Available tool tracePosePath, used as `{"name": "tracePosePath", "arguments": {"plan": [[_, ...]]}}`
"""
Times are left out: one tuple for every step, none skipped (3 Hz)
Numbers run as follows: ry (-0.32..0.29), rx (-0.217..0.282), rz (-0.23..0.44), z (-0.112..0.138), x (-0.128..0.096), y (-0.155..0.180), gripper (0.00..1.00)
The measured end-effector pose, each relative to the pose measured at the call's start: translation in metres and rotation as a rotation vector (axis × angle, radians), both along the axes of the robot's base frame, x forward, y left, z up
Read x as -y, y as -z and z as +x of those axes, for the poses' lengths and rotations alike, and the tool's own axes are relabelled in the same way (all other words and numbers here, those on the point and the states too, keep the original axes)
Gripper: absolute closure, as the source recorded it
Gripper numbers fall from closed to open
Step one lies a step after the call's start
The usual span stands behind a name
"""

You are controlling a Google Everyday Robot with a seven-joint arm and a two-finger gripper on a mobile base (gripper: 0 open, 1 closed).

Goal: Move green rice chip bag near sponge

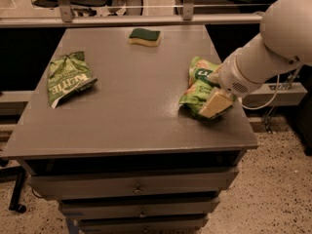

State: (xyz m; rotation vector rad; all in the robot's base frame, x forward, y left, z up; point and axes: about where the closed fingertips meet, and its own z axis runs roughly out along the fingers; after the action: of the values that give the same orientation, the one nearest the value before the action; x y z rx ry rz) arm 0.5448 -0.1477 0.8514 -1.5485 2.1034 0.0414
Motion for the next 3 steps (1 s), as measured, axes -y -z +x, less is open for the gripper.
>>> {"name": "tracePosePath", "arguments": {"plan": [[-0.028,0.041,-0.005,0.014,-0.008,-0.021,0.87],[-0.084,0.123,-0.013,0.034,-0.020,-0.056,1.00],[-0.146,0.219,-0.033,0.040,-0.021,-0.089,1.00]]}}
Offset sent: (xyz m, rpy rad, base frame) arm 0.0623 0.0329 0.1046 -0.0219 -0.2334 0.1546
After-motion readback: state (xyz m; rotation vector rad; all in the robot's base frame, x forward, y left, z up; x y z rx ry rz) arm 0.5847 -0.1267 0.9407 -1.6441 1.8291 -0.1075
